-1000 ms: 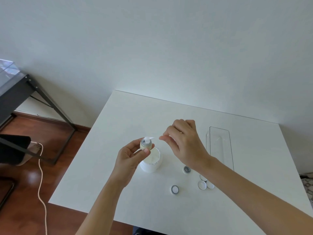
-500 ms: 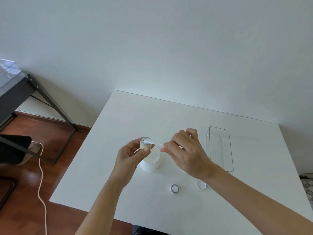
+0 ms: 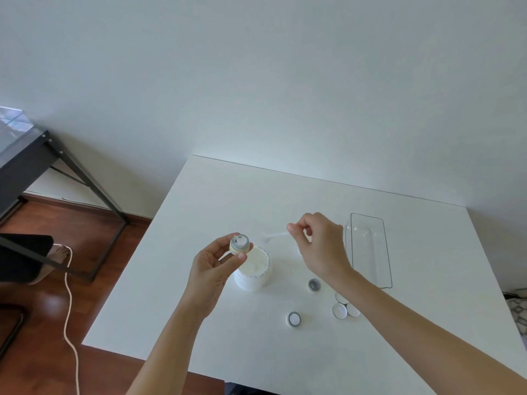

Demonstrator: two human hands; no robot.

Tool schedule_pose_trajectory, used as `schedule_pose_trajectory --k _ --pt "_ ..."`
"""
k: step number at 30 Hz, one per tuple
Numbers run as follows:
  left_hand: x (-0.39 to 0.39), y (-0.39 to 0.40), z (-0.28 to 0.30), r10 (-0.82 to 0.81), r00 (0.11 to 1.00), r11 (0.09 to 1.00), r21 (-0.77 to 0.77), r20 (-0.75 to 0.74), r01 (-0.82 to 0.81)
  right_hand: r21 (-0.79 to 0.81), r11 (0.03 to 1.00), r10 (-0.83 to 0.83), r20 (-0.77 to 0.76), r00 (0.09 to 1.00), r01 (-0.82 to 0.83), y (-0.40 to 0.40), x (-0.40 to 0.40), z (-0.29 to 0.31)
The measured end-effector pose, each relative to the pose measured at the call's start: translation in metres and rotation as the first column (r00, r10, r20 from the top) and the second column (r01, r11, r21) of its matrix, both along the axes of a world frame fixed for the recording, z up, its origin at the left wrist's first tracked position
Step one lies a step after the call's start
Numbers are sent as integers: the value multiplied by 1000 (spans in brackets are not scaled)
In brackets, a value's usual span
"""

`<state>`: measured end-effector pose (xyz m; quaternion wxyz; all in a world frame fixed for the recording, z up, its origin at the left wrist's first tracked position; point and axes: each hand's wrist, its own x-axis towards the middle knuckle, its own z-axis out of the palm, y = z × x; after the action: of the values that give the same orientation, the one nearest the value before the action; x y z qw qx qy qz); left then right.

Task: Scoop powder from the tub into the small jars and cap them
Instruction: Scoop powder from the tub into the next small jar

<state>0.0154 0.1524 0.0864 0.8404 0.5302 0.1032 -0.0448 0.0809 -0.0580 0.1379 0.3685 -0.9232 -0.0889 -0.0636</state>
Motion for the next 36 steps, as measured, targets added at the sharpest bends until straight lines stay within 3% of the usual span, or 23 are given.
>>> schedule_pose_trajectory --k 3,6,10,12,14,18,21,25,36 --pt "-1 2 -1 -6 1000 1000 9 -4 6 -331 936 126 -4 992 -121 14 5 -25" --pt "-3 3 -1 -14 1000 1000 2 -3 14 -589 772 271 -34 962 -239 33 11 -44" --pt "-4 6 0 3 1000 1000 -13 -12 -3 -674 636 345 -187 920 -376 50 13 -60" --pt "-5 8 0 26 999 999 -37 -22 -26 -637 635 335 -281 899 -436 53 13 -65" --pt "-6 10 -1 46 998 996 -69 -34 -49 -567 704 257 -358 898 -428 53 14 -65" --pt "-7 13 -2 56 998 995 -81 -41 -59 -327 914 53 -489 871 -239 38 24 -59" --pt "-6 13 -3 49 998 996 -66 -45 -52 -130 991 -46 -610 791 -42 22 31 -53" --pt "-3 12 -5 27 999 999 -22 -46 -28 -5 997 -63 -705 706 83 3 33 -42" --pt "3 4 -3 -23 999 995 101 -29 26 210 971 73 -712 699 112 -12 39 13"
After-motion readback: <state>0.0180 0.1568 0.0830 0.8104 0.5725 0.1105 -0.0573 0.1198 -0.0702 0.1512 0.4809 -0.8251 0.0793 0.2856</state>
